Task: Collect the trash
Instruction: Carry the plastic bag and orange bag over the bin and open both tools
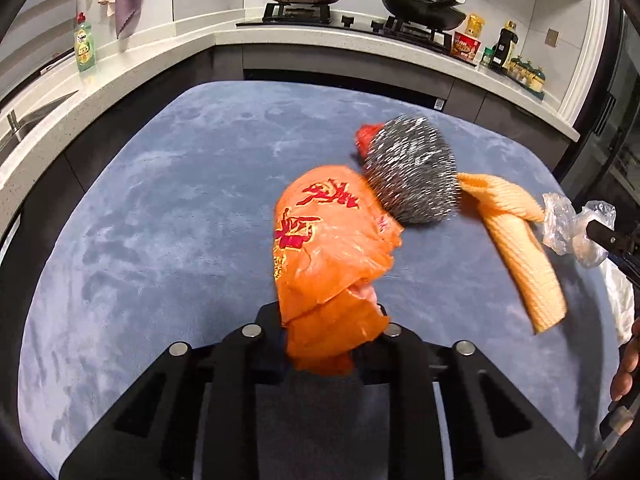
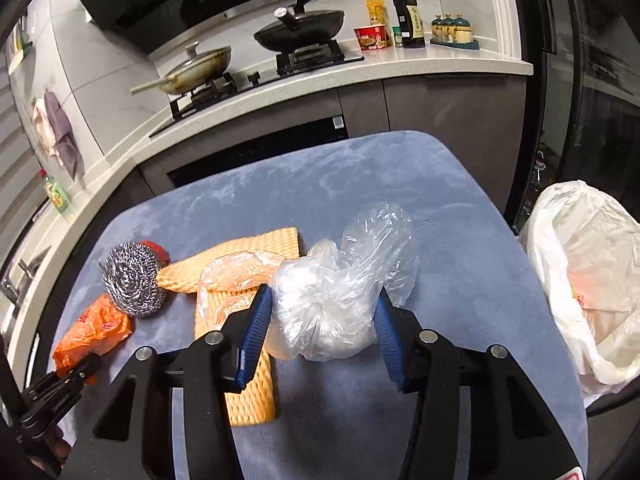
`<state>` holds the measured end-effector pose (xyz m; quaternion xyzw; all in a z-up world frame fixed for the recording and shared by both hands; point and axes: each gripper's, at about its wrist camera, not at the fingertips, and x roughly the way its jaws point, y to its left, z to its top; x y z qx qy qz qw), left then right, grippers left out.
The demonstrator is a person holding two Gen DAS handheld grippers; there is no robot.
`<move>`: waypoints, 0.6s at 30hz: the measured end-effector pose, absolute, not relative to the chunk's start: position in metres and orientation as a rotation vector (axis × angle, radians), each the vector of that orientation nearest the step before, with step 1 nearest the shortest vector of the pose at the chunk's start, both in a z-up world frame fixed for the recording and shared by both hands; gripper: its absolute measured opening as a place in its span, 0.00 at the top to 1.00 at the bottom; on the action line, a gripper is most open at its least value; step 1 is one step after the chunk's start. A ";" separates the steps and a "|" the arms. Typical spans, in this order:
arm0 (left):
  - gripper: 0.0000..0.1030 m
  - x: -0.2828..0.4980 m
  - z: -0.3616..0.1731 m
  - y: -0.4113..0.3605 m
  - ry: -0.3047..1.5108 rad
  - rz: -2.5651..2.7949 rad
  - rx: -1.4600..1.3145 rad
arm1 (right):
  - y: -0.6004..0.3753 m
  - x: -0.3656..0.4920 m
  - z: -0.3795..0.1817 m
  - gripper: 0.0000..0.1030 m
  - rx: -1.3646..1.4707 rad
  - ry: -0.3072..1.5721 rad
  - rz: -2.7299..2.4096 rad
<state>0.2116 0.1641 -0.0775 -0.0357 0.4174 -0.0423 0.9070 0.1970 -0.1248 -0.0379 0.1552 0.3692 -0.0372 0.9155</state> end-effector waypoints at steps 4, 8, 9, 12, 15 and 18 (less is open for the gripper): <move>0.81 0.202 -0.064 0.159 0.832 -0.105 -0.079 | -0.131 0.185 -0.029 0.53 0.330 0.736 -0.070; 0.81 0.190 -0.045 0.155 0.795 -0.127 -0.089 | -0.137 0.171 -0.016 0.53 0.341 0.699 -0.072; 0.81 0.187 -0.041 0.154 0.786 -0.132 -0.088 | -0.139 0.168 -0.013 0.53 0.346 0.692 -0.071; 0.81 0.177 -0.026 0.148 0.756 -0.155 -0.090 | -0.146 0.160 -0.003 0.53 0.361 0.667 -0.070; 0.81 0.167 -0.011 0.140 0.726 -0.187 -0.092 | -0.152 0.152 0.006 0.53 0.371 0.640 -0.069; 0.81 0.158 0.003 0.125 0.698 -0.234 -0.076 | -0.158 0.142 0.014 0.53 0.382 0.614 -0.070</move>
